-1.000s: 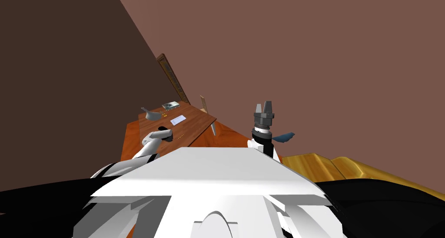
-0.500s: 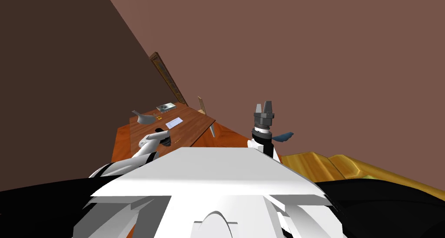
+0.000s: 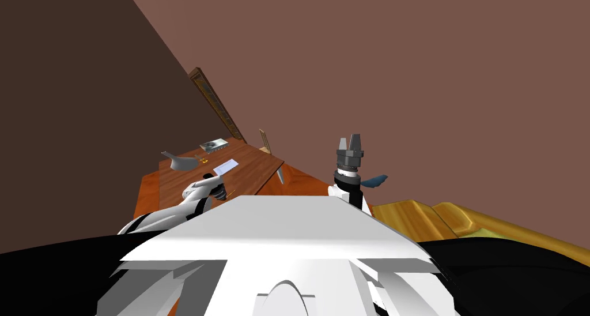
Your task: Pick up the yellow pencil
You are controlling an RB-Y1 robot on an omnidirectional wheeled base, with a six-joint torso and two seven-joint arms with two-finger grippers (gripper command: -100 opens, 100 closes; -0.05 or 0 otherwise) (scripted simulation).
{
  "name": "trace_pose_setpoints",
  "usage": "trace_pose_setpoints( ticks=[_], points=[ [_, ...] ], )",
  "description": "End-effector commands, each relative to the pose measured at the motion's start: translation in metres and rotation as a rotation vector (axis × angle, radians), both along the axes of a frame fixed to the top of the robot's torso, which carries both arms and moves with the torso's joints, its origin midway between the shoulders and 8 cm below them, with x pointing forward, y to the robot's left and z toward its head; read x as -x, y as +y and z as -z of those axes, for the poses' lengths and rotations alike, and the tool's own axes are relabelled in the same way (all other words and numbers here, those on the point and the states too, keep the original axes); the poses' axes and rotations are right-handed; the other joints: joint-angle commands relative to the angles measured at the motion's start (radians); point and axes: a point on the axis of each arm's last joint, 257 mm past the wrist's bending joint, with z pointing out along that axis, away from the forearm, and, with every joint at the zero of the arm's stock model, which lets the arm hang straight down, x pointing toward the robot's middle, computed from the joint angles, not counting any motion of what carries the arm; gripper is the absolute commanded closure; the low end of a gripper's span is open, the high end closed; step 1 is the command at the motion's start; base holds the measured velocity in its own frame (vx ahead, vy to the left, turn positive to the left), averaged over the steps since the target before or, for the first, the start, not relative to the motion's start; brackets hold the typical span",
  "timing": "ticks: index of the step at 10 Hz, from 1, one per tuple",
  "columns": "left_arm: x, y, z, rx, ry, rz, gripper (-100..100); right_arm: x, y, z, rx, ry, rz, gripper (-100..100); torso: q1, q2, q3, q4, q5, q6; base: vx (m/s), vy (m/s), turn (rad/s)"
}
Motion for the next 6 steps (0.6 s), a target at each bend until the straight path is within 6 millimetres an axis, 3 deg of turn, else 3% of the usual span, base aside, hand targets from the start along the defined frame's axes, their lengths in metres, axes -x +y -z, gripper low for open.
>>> trace_pose_setpoints(
  ticks=[1,6],
  points=[
    [0.008,-0.005,0.002,0.026,0.015,-0.024,-100,0.000,0.000,0.000,0.000,0.000,0.000,0,0.000,0.000,0.000,0.000,0.000,0.000,0.066,0.029,-0.040],
    [0.047,-0.041,0.023,0.182,0.087,-0.151,-100,0.000,0.000,0.000,0.000,0.000,0.000,0,0.001,0.002,0.001,0.000,0.000,0.000,0.074,0.038,-0.076]
  ],
)
